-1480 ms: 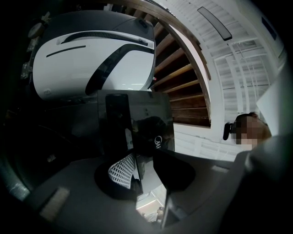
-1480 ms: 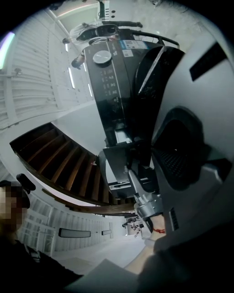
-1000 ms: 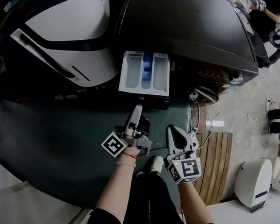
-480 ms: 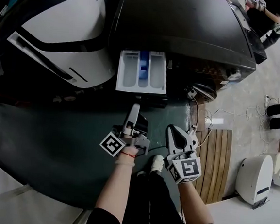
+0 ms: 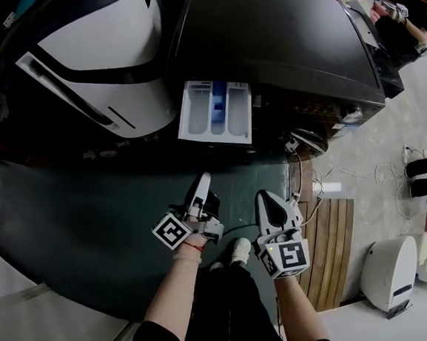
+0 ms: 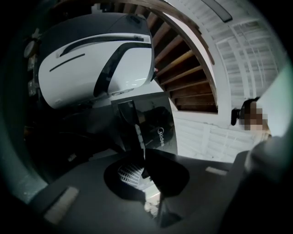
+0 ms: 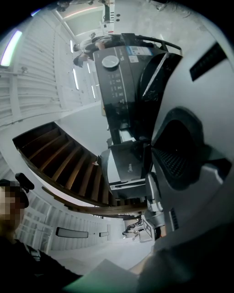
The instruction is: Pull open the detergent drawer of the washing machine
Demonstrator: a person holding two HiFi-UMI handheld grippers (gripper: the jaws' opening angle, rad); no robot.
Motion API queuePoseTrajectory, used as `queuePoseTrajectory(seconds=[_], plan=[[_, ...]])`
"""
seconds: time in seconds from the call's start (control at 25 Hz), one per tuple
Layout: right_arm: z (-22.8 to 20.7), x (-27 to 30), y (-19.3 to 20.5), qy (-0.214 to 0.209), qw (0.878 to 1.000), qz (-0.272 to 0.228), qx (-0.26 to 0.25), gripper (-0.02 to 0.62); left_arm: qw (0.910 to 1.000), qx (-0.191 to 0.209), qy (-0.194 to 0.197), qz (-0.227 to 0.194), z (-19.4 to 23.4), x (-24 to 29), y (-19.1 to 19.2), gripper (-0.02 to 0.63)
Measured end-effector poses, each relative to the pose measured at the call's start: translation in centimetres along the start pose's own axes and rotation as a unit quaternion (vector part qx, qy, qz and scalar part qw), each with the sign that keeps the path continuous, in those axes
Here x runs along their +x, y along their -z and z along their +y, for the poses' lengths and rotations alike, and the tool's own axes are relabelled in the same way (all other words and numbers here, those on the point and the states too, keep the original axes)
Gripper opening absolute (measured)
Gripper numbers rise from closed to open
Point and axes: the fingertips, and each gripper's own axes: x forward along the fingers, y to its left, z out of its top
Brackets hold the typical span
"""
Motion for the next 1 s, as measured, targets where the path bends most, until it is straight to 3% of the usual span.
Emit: queuePoseTrajectory(seconds=[0.12,0.24,0.4,0.56,0.8,1.0], plan=[[0.1,-0.3,-0.6,-0.002,1.000,-0.002,-0.008,0.014,0.9985,0.040,-0.029,0.025,0.1,-0.7,-0.1,0.009],[0.7,-0.6,-1.5,-0.008,1.000,-0.007,0.000,0.014,0.9894,0.124,-0.059,0.047,-0.8,-1.5,-1.2,0.009],[1.3,-1.0,-3.3,-0.018,1.000,-0.020,-0.004,0.012,0.9686,0.219,-0.086,0.080,-2.5,-2.1,-2.3,0.009],[1.7,-1.5,-4.6,-0.022,0.999,-0.022,-0.012,0.012,0.9503,0.277,-0.090,0.111,-4.7,-2.3,-2.8,0.009],[2.4,-2.3,-6.6,-0.025,0.999,-0.031,-0.020,0.012,0.9116,0.375,-0.107,0.131,-7.2,-3.0,-3.8,0.009],[2.9,-3.1,-8.4,-0.031,0.998,-0.038,-0.027,0.012,0.8842,0.430,-0.113,0.143,-9.3,-3.4,-4.3,0.009]])
